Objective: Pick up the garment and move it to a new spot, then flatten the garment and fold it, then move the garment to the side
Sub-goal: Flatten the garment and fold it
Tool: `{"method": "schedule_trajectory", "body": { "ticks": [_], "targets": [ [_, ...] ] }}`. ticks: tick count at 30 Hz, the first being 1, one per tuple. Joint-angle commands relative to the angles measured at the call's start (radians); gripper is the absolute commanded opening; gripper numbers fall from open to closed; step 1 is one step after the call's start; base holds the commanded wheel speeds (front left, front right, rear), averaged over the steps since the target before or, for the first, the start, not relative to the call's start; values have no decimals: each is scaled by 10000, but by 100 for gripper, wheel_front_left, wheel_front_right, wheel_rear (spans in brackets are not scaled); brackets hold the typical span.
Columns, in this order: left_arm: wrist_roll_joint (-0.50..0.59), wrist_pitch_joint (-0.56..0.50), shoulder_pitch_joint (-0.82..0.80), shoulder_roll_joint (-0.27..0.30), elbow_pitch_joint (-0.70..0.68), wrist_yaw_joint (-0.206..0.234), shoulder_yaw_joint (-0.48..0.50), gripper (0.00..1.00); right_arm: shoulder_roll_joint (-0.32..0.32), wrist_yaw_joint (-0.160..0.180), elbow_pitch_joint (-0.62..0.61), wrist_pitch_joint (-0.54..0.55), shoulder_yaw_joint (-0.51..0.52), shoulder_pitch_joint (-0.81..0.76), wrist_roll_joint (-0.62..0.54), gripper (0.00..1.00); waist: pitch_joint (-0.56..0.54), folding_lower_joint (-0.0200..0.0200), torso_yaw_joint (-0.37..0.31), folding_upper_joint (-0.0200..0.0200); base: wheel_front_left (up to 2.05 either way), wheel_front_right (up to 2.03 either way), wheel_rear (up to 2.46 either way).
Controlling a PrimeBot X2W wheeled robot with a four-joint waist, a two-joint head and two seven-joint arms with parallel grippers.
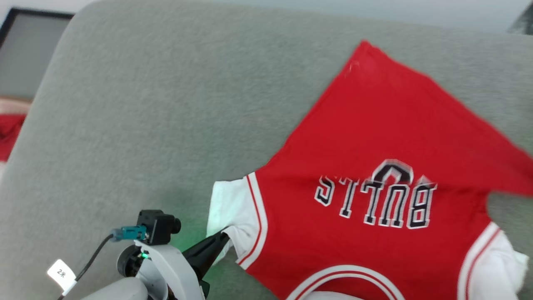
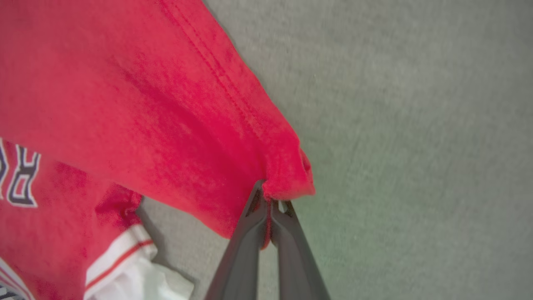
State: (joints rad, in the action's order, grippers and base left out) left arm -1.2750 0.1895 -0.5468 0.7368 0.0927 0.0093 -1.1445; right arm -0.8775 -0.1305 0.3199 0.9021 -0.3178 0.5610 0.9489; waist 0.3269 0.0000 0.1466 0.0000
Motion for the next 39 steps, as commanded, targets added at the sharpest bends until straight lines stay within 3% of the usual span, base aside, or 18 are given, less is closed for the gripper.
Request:
{"method": "schedule_trajectory", "body": {
  "ticks": [1,6,10,17,23,24,25,26,34,39],
  "targets": [
    [-13,-10,89,78,-13,86,18,0,-249,-4,-597,-144,288,-1023,360,0,-642,0,-760,0,0,0,0],
    [38,-46,83,145,-19,178,15,0,-438,-4,-1699,-375,925,-3005,716,0,-774,0,-1087,0,0,0,0],
    [12,-5,145,178,-58,251,42,0,-224,-4,-2806,-411,1444,-4848,657,0,-805,0,-1364,0,0,0,0],
    [59,47,119,203,-57,328,78,0,818,-5,-4430,-204,2265,-7073,135,0,-696,0,-1606,0,0,0,0],
    [113,33,19,136,-9,293,44,0,1653,-5,-5177,254,2746,-7691,-548,0,-640,0,-1611,0,0,0,0],
    [126,19,11,114,2,278,31,0,1750,-5,-5298,221,2859,-7634,-699,7,-641,0,-1596,0,0,0,0],
    [148,8,9,93,20,264,20,0,1884,-4,-5366,121,3065,-7524,-815,38,-647,0,-1576,0,0,0,0],
    [169,2,14,68,36,259,2,0,1947,-4,-5461,78,3223,-7439,-896,99,-664,0,-1547,0,0,0,0],
    [248,63,-3,-229,122,165,-79,0,1368,-4,-6373,191,4759,-6070,-1632,100,-759,0,-1011,0,0,0,0],
    [332,143,-151,-406,89,108,-53,0,1160,-4,-6155,-152,4314,-3879,-1886,100,-356,0,-543,0,0,0,0]
  ]
}}
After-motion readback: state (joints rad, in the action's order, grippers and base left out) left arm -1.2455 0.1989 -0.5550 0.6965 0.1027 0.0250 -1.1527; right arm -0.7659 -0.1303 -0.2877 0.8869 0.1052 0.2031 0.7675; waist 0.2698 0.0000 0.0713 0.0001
